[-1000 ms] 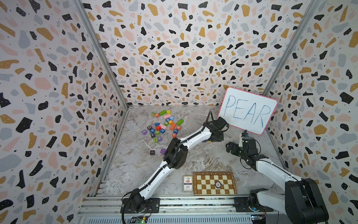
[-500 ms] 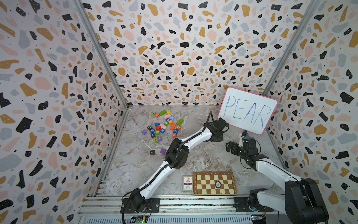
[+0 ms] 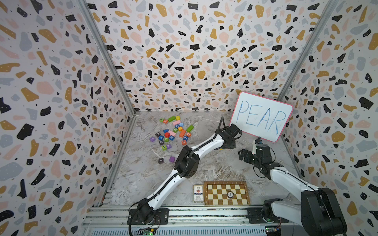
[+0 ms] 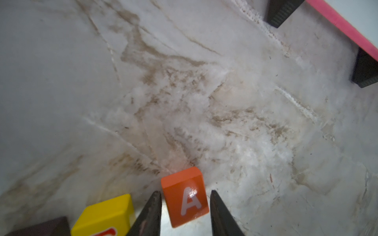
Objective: Spell the uppercase word “pear” with letter blocks
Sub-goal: Place the letter block at the center of the board.
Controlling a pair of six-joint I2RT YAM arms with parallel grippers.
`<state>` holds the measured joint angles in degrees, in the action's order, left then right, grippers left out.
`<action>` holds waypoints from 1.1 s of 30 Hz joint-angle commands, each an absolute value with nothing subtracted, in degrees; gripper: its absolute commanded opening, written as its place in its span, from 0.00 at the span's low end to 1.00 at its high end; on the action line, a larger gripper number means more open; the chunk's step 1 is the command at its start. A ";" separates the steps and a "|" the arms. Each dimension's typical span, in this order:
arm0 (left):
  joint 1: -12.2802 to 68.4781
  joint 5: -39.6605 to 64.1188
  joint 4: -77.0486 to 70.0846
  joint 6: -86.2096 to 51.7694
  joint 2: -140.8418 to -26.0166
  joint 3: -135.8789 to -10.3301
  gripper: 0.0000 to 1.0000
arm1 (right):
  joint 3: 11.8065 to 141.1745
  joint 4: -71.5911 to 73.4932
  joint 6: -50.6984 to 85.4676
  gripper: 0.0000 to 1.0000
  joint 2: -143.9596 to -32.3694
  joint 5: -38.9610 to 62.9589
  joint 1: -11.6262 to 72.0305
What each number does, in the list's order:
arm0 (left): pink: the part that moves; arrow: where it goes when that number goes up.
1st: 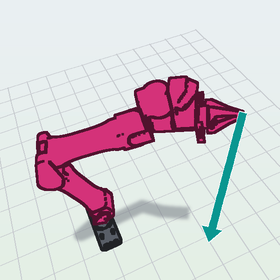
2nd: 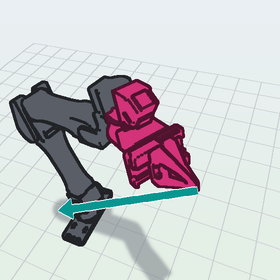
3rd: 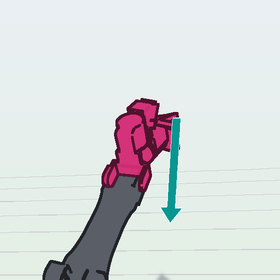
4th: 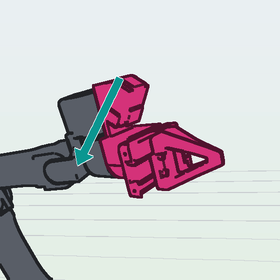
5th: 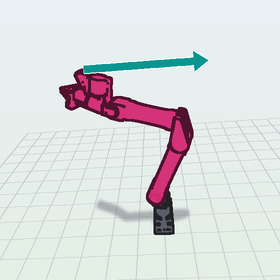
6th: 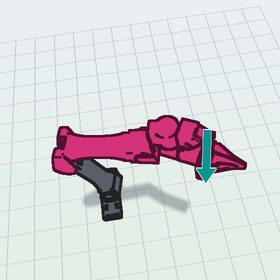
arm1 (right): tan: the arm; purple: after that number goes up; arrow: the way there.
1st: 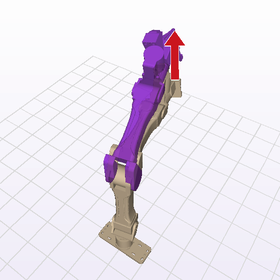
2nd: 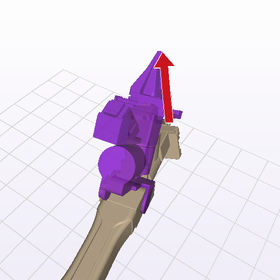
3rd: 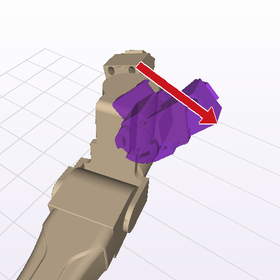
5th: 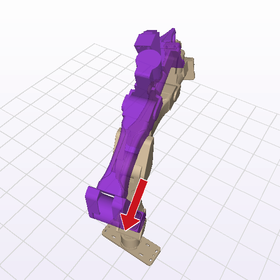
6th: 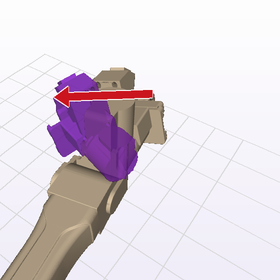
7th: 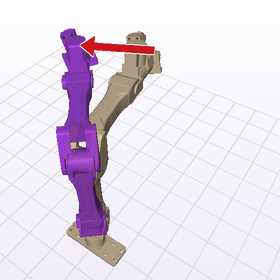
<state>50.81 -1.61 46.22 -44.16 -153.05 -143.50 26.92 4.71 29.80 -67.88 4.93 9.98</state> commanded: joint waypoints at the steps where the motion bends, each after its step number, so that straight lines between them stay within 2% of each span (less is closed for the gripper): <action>1: 51.07 -1.89 46.34 -44.14 -152.20 -145.49 0.39 | 26.97 4.92 30.17 0.97 -67.50 5.23 9.79; 8: 51.16 -3.04 45.61 -43.35 -147.46 -146.56 0.41 | 27.16 5.06 29.14 0.97 -66.82 6.87 9.76; 15: 51.07 -2.58 47.09 -39.96 -138.61 -142.22 0.54 | 27.02 6.69 26.78 0.98 -64.90 9.83 10.59; 19: 50.28 -5.62 46.68 -37.31 -128.82 -129.75 0.64 | 28.13 7.02 26.02 0.99 -65.84 8.97 13.49; 27: 43.47 -5.36 45.99 -37.60 -111.39 -103.48 0.68 | 36.38 4.27 28.77 0.98 -73.92 -0.07 25.74; 31: 39.30 -5.95 43.96 -37.83 -103.09 -90.70 0.77 | 41.60 3.01 30.11 0.97 -79.58 -2.84 30.94; 33: 36.83 -5.16 43.67 -37.75 -99.89 -85.83 0.78 | 45.91 0.40 30.66 0.97 -82.88 -4.21 33.04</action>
